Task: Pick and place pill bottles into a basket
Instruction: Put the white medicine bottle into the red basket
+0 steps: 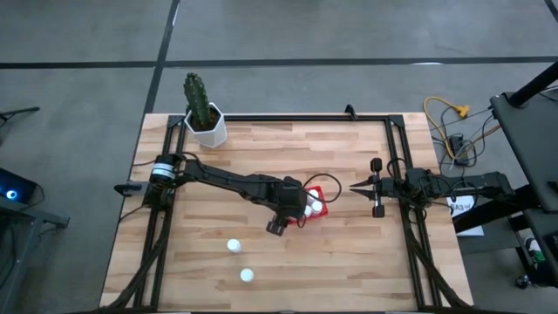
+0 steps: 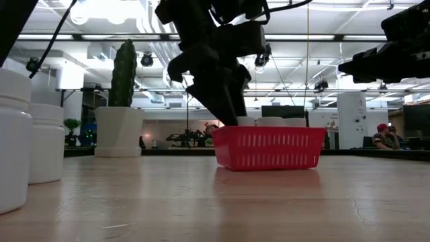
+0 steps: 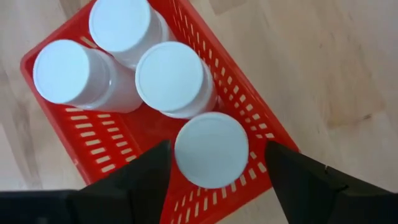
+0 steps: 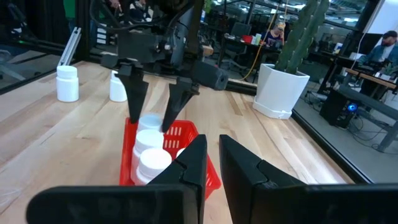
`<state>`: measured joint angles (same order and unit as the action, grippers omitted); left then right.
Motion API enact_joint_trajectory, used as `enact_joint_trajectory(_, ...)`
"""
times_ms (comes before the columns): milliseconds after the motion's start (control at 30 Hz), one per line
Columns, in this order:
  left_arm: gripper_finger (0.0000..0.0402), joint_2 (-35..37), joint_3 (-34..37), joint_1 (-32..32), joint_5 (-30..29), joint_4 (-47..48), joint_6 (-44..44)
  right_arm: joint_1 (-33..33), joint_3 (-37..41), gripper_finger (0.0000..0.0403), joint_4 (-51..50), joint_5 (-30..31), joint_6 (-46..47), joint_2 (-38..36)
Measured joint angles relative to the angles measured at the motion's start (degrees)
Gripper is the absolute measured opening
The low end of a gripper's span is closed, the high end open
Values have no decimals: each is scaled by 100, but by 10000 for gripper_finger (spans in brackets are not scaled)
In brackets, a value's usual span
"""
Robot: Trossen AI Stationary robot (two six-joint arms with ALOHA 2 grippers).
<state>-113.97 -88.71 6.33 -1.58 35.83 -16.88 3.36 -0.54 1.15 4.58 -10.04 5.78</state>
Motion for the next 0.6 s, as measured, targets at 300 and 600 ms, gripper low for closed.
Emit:
enact_joint_trajectory(300,240,5,-50,0,1,-41,-43,0,0,34,0,-2,0,0)
enact_joint_trajectory(600,240,293,-50,2,0,171,-149,0,0,34,0,-2,0,0)
